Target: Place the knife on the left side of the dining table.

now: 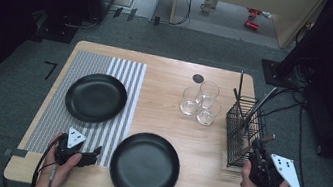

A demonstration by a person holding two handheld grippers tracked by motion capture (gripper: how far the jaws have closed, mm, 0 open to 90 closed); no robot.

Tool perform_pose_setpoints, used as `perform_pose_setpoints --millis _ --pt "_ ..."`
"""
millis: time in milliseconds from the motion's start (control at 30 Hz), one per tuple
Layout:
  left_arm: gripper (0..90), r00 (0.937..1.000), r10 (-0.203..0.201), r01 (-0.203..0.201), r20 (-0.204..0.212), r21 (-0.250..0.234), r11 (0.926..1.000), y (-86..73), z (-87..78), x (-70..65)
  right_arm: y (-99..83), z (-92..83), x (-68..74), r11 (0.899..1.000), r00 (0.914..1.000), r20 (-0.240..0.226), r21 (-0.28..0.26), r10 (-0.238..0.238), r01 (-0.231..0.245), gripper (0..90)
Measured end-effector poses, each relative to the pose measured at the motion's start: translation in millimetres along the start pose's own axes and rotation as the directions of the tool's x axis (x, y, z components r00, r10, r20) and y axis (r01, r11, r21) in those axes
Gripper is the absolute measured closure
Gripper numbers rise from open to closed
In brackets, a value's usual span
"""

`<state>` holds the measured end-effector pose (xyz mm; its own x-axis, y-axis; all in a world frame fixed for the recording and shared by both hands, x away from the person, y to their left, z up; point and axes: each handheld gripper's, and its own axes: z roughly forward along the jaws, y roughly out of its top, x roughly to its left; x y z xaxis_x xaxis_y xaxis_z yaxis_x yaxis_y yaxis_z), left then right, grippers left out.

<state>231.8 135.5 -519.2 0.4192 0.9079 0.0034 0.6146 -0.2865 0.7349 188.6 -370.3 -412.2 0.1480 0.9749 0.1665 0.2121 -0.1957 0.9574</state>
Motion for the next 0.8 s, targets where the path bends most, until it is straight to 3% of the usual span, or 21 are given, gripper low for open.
perform_pose_setpoints --millis 400,567,700,800 --pt "14.9 1.0000 0.000 0.000 0.000 0.000 1.0000 0.0 0.0 0.0 -4.7 10.5 13.7 0.999 0.9988 -0.005 0.016 -0.049 0.049 80.5" --pt "14.9 1.0000 0.000 0.000 0.000 0.000 1.0000 0.0 0.0 0.0 -6.7 13.4 15.6 0.999 0.9991 0.002 0.032 -0.043 0.043 80.9" --pt "14.8 1.0000 0.000 0.000 0.000 0.000 1.0000 0.0 0.0 0.0 -7.5 13.7 16.8 0.998 0.9968 0.040 0.015 -0.069 0.068 82.9" --pt "14.8 1.0000 0.000 0.000 0.000 0.000 1.0000 0.0 0.0 0.0 -5.8 13.3 11.7 0.998 0.9959 0.064 0.011 -0.063 0.062 84.2"
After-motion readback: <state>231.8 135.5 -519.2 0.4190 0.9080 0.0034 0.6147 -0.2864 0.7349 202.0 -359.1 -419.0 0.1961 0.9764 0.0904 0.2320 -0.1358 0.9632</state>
